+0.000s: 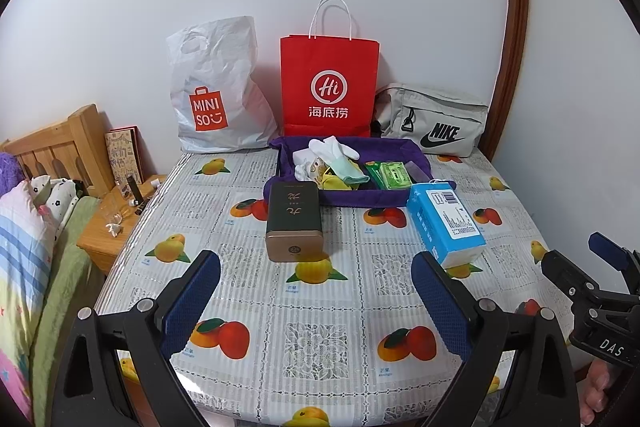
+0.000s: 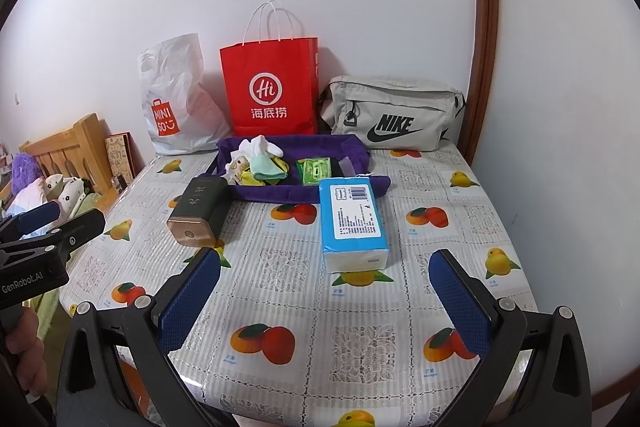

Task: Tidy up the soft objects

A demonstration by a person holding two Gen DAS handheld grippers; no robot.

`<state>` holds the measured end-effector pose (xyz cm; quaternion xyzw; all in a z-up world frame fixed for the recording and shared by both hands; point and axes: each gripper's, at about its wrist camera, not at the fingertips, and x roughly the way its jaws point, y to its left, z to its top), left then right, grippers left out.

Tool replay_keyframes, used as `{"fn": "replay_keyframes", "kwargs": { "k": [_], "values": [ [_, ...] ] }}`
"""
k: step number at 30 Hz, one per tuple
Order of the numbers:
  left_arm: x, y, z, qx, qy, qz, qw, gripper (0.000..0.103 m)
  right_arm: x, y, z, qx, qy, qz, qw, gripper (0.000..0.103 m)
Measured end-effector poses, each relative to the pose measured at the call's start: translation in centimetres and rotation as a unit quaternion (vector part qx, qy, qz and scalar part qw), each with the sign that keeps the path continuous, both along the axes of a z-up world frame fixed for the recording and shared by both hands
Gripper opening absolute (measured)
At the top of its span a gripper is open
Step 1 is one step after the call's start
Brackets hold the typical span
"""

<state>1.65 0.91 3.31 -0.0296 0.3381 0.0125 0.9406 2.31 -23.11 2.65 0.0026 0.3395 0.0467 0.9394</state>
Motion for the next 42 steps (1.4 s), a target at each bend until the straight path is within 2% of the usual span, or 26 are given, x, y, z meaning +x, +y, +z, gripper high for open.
{"fn": "replay_keyframes", "kwargs": {
  "k": [42],
  "values": [
    [0.01,0.01,0.1,0.001,0.0,-0.001,1.0,0.097,-0.42,-0.05,0.23,-0.001,-0.003,-0.003,1.0,0.103]
  ]
}}
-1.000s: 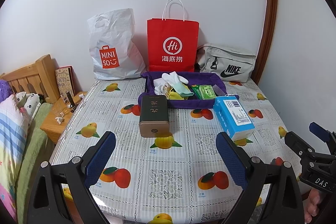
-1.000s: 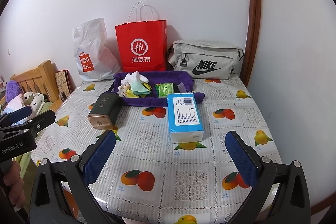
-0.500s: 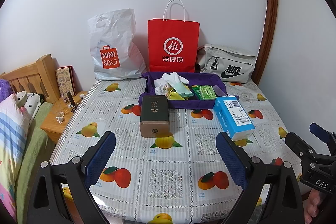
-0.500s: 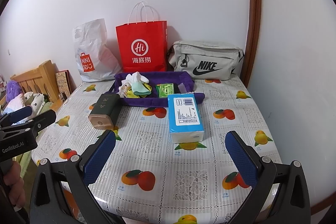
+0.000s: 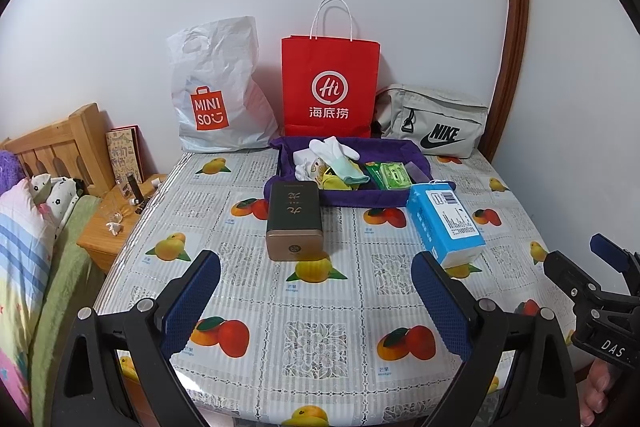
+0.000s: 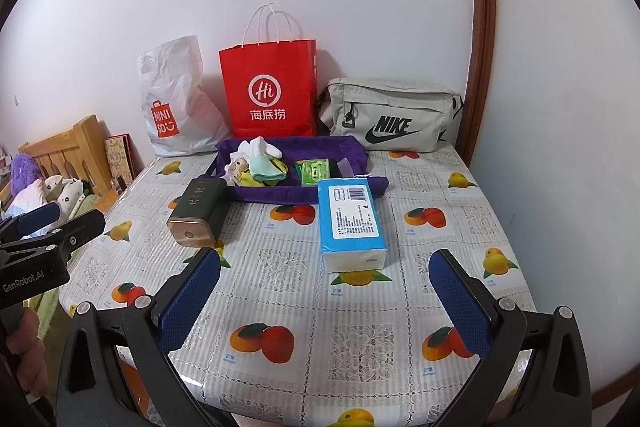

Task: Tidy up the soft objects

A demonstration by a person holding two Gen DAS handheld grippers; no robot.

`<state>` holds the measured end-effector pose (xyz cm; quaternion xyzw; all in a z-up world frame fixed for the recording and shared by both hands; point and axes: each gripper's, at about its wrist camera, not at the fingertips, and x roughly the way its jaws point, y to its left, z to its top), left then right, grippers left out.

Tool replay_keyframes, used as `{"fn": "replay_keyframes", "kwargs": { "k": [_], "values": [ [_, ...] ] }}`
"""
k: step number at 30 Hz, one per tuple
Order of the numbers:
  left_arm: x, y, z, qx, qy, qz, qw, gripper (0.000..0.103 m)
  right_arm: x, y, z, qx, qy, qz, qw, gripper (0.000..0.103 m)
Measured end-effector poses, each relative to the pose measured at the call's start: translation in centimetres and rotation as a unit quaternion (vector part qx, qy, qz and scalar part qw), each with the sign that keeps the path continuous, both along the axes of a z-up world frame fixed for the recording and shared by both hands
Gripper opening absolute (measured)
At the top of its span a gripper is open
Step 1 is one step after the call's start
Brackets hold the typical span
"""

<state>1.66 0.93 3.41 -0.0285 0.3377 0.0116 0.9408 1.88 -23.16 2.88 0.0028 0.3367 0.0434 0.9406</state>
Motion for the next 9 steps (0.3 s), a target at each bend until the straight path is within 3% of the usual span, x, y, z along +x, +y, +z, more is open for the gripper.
{"fn": "replay_keyframes", "kwargs": {
  "k": [9],
  "values": [
    [0.02,-0.16,-0.02,0.0,0.0,0.0,1.0,0.097,-0.01,-0.12,-0.01,0.001,0.0,0.0,1.0,0.103]
  ]
}}
